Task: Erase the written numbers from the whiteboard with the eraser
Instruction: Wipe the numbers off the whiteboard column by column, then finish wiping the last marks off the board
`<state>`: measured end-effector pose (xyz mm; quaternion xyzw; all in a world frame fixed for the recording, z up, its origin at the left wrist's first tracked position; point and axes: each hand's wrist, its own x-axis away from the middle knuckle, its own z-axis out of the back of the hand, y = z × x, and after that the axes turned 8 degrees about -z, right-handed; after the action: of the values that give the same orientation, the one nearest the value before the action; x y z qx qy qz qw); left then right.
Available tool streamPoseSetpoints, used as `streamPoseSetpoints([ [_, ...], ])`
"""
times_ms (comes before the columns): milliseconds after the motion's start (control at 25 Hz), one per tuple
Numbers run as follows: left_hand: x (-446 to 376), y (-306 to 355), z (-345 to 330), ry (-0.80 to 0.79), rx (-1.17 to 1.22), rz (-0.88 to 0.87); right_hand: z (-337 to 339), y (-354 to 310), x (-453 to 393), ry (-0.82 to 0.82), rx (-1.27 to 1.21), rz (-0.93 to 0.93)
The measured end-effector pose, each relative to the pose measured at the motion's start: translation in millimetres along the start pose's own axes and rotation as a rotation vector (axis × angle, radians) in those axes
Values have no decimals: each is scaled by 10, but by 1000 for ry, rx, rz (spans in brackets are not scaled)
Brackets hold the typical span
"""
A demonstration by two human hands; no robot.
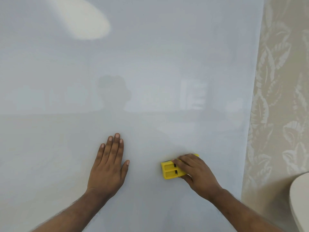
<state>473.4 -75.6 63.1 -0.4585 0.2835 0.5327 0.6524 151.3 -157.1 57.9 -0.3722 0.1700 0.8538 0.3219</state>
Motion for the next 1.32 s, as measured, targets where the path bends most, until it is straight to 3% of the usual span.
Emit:
streamPoseSetpoints([
  [80,63,79,38,-23,52,-29,102,11,50,-48,-21,-61],
  [360,-142,894,156,-114,296,-458,229,-168,313,-145,-19,-135],
  [680,-494,1696,138,-284,531,-488,664,-14,778,-178,66,-337],
  [840,-600,2264,51,-378,775,-491,1049,136,1218,-182,149,-466],
  [1320,-671,4215,179,-433,1160,-814,2245,225,2853,-268,464,-963],
])
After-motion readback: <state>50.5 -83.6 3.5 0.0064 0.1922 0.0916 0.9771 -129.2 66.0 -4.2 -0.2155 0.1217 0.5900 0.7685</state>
